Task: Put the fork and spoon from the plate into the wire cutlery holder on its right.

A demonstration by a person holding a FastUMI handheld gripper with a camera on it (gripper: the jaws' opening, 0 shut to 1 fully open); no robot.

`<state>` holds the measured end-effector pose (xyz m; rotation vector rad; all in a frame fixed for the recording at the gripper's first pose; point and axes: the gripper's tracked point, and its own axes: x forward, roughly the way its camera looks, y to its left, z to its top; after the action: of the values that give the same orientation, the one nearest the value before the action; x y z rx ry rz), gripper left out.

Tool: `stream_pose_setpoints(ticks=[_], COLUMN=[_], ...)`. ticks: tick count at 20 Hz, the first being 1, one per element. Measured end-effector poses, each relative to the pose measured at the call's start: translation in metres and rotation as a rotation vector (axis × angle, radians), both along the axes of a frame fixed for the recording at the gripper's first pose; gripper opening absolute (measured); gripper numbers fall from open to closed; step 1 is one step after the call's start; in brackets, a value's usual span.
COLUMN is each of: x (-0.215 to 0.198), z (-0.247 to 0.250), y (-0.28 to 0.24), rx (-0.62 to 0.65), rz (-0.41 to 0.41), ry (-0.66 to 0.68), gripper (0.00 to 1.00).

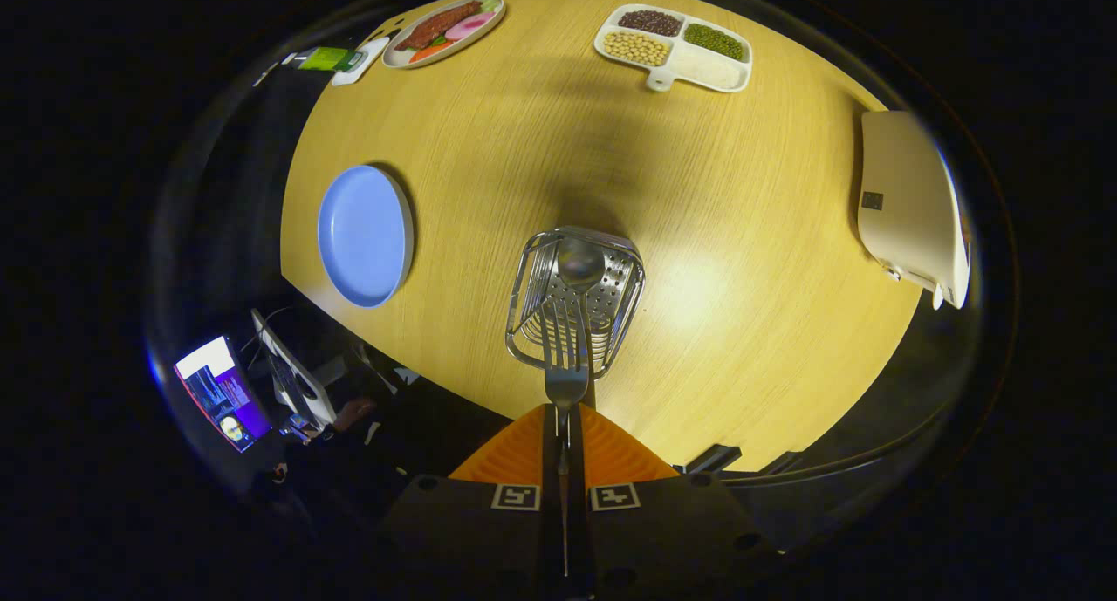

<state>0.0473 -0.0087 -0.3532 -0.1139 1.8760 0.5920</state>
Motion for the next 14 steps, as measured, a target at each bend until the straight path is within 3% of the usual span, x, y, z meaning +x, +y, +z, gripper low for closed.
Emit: stream_pose_setpoints(ticks=[9,14], x=[0.012,0.020], z=[-0.024,-0.034], y=[0.003,0.007], rx=[-0.107,-0.132], rz=[0.135,0.161], ry=[0.117,0.122], gripper=[0.06,0.06])
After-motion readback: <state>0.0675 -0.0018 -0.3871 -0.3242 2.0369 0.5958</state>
